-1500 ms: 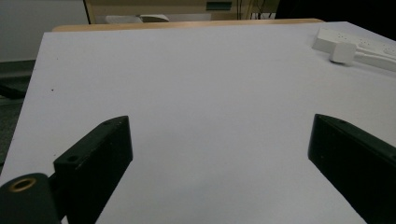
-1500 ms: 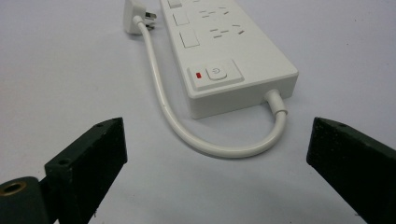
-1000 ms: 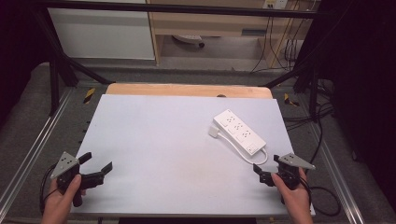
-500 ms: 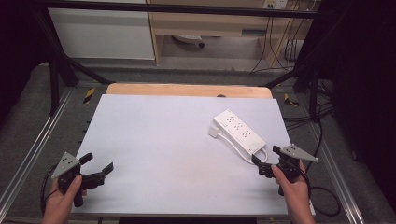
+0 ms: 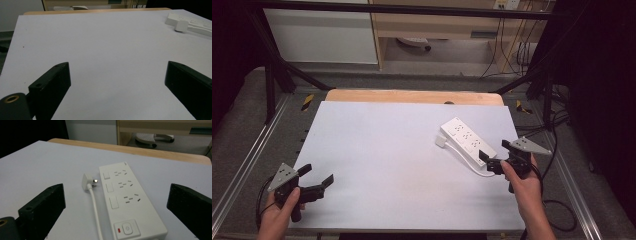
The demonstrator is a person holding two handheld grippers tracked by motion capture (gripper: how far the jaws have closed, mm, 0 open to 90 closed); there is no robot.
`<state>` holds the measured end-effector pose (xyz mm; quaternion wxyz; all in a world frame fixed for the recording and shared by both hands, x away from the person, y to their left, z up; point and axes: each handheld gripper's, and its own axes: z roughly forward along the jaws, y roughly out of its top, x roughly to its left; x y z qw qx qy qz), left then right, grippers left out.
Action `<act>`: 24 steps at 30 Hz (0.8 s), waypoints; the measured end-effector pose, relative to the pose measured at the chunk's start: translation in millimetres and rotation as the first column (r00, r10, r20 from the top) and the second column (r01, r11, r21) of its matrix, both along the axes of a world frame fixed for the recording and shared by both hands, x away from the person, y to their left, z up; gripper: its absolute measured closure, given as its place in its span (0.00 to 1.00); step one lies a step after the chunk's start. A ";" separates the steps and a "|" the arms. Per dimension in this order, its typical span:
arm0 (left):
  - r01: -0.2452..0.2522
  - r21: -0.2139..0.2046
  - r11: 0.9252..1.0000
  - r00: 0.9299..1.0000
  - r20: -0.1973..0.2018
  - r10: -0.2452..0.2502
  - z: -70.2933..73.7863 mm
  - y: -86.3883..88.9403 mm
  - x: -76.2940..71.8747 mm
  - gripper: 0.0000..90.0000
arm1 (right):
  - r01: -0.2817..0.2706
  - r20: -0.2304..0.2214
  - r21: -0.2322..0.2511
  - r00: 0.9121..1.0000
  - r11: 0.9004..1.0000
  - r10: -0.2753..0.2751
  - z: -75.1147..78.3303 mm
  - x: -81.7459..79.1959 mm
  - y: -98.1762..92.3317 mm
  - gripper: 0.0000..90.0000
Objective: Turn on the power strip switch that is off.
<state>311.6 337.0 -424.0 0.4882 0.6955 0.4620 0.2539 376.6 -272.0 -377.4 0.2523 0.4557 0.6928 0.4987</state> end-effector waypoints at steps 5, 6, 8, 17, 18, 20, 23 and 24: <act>0.003 -0.001 1.000 1.000 -0.001 -0.003 -0.5 -0.7 0.3 0.07 | -0.010 0.018 -0.004 1.000 1.000 0.010 7.3 11.4 5.7 0.02; 0.004 0.001 1.000 1.000 -0.001 -0.004 -0.6 -0.8 0.3 0.07 | -0.013 0.020 -0.005 1.000 1.000 0.013 8.2 14.3 7.1 0.02; 0.003 0.003 1.000 1.000 -0.002 -0.003 -0.7 -1.2 0.3 0.07 | -0.017 0.019 -0.003 1.000 1.000 0.017 10.2 20.0 9.9 0.02; 0.003 0.012 1.000 1.000 -0.006 -0.003 -1.2 -1.4 0.2 0.07 | 0.015 0.036 -0.009 0.999 1.000 -0.015 20.2 46.1 21.5 0.04; 0.003 0.012 1.000 1.000 -0.005 -0.003 -1.3 -1.5 0.2 0.07 | 0.015 0.036 -0.009 0.999 1.000 -0.015 20.2 46.1 21.5 0.04; 0.005 0.012 1.000 1.000 -0.007 -0.005 -1.6 -1.5 0.6 0.07 | 0.018 0.033 -0.015 0.999 1.000 -0.018 21.4 51.6 23.5 0.04; 0.006 0.013 1.000 1.000 -0.009 -0.006 -1.8 -1.5 0.7 0.07 | 0.019 0.022 -0.021 1.000 1.000 -0.018 22.4 61.3 26.7 0.04; 0.006 0.012 1.000 1.000 -0.008 -0.006 -1.7 -1.5 0.6 0.07 | 0.019 0.022 -0.021 1.000 1.000 -0.018 22.4 61.3 26.7 0.04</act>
